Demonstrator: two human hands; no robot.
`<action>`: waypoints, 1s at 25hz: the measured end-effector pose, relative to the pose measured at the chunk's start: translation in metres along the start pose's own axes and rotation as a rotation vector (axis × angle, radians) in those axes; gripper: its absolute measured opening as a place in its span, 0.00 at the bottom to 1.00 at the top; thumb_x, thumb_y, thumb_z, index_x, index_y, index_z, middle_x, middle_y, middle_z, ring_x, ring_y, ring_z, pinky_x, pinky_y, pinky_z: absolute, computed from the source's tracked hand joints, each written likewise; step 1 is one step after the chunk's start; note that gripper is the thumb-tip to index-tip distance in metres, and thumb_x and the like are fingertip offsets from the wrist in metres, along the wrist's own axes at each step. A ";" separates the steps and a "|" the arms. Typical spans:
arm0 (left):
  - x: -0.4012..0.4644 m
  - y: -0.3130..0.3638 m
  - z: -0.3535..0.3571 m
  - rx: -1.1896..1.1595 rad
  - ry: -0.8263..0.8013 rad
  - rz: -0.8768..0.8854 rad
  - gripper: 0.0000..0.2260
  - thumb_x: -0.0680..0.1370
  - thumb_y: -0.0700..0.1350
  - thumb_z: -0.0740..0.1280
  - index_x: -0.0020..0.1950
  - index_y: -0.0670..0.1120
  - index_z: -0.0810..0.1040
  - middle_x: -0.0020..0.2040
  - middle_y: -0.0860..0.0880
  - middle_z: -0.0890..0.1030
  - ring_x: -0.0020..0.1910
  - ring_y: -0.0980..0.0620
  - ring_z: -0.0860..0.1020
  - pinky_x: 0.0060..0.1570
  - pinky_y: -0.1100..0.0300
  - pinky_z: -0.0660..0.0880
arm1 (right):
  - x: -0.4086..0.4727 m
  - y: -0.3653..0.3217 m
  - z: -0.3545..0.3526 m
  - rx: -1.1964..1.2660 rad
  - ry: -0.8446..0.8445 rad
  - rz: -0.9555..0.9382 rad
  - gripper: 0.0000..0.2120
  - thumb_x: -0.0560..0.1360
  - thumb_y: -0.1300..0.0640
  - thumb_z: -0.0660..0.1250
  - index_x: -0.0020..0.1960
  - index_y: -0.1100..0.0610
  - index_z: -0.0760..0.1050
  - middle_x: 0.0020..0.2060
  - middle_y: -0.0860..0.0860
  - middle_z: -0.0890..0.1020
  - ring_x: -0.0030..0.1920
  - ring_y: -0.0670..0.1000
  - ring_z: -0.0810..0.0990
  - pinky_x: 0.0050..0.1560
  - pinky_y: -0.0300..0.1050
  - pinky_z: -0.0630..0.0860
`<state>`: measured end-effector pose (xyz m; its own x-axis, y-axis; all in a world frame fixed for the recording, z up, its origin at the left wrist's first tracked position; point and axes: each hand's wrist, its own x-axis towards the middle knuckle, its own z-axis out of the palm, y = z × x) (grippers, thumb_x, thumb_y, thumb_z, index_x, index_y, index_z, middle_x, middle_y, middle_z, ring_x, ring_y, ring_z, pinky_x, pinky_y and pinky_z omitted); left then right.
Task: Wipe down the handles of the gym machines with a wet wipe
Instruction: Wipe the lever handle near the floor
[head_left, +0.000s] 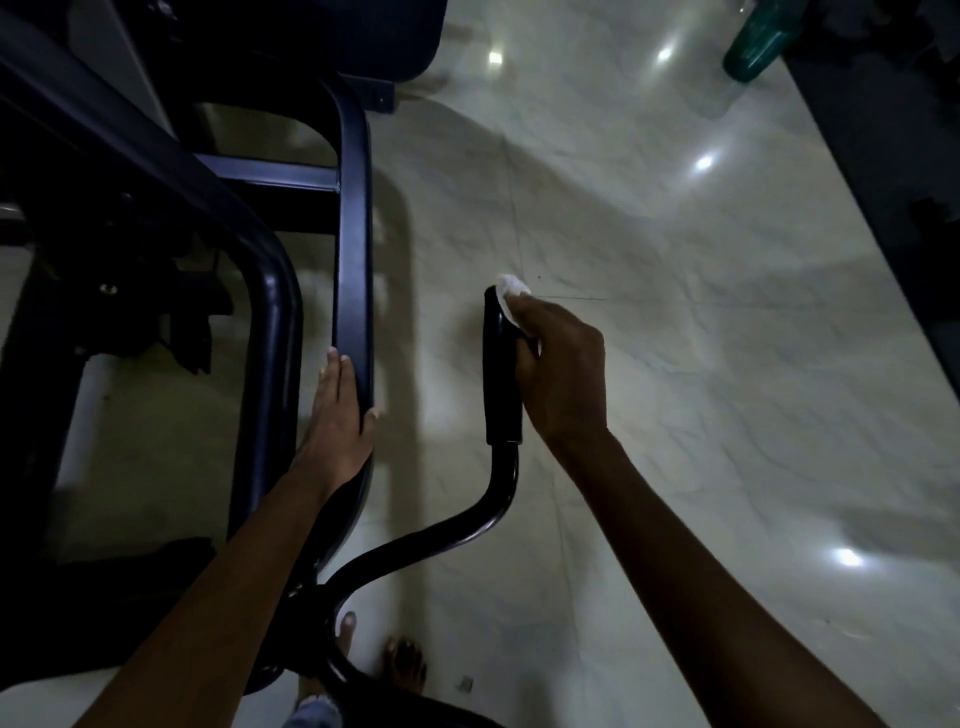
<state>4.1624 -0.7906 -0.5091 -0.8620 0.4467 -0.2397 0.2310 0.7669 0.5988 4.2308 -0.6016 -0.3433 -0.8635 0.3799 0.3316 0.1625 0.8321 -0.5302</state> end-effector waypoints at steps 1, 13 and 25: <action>0.000 0.000 0.000 -0.004 -0.005 -0.003 0.33 0.80 0.44 0.60 0.76 0.37 0.43 0.77 0.42 0.39 0.77 0.46 0.40 0.75 0.55 0.45 | 0.003 -0.002 -0.001 -0.074 -0.048 -0.037 0.16 0.73 0.66 0.66 0.60 0.61 0.78 0.54 0.57 0.82 0.52 0.55 0.82 0.53 0.46 0.78; -0.005 0.003 -0.004 -0.012 0.014 0.007 0.32 0.80 0.42 0.60 0.76 0.36 0.44 0.77 0.40 0.40 0.77 0.43 0.42 0.75 0.55 0.44 | 0.035 -0.004 -0.019 -0.436 -0.473 -0.619 0.12 0.72 0.59 0.60 0.46 0.58 0.82 0.48 0.54 0.84 0.55 0.56 0.81 0.54 0.49 0.76; -0.009 0.005 -0.006 -0.035 0.002 -0.009 0.32 0.80 0.41 0.60 0.76 0.36 0.43 0.77 0.40 0.39 0.77 0.44 0.41 0.75 0.56 0.44 | 0.008 -0.004 -0.033 -0.418 -0.652 -0.865 0.05 0.70 0.63 0.67 0.43 0.58 0.81 0.44 0.52 0.83 0.54 0.54 0.81 0.56 0.47 0.74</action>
<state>4.1684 -0.7935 -0.4996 -0.8651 0.4385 -0.2435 0.2069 0.7543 0.6230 4.2385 -0.5887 -0.3124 -0.8257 -0.5595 -0.0726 -0.5619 0.8271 0.0164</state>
